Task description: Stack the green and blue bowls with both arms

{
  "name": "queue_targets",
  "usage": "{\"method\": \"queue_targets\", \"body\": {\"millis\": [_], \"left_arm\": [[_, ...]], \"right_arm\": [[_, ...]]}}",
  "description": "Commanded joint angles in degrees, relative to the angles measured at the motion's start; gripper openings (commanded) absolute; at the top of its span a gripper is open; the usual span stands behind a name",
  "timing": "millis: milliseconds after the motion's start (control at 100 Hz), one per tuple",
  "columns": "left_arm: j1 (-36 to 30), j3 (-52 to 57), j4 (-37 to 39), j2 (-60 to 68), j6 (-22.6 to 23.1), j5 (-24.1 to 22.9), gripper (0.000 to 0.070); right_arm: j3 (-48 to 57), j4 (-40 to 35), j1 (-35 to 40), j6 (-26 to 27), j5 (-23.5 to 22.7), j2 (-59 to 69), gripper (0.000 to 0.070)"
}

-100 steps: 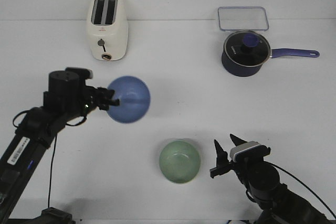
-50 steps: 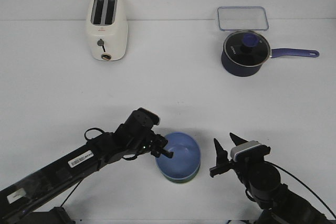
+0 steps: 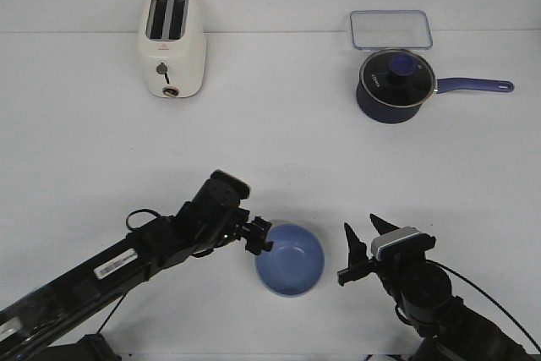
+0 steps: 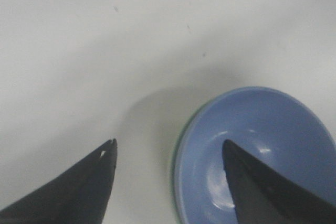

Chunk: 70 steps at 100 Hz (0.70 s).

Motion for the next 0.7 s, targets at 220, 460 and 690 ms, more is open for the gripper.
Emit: {"method": "queue_targets", "body": {"millis": [220, 460, 690], "left_arm": [[5.3, -7.5, -2.1, -22.4, 3.6, -10.9, 0.0380], [8.3, -23.7, 0.1, -37.7, -1.4, -13.6, 0.0039], [8.3, -24.6, 0.7, -41.4, -0.9, -13.7, 0.0016]], "right_arm": [[0.1, 0.5, 0.7, -1.2, -0.6, -0.1, 0.0358], [0.1, 0.4, 0.7, -1.4, -1.8, 0.5, 0.0000], [0.1, 0.3, 0.7, -1.3, -1.8, 0.9, 0.0015]]}}
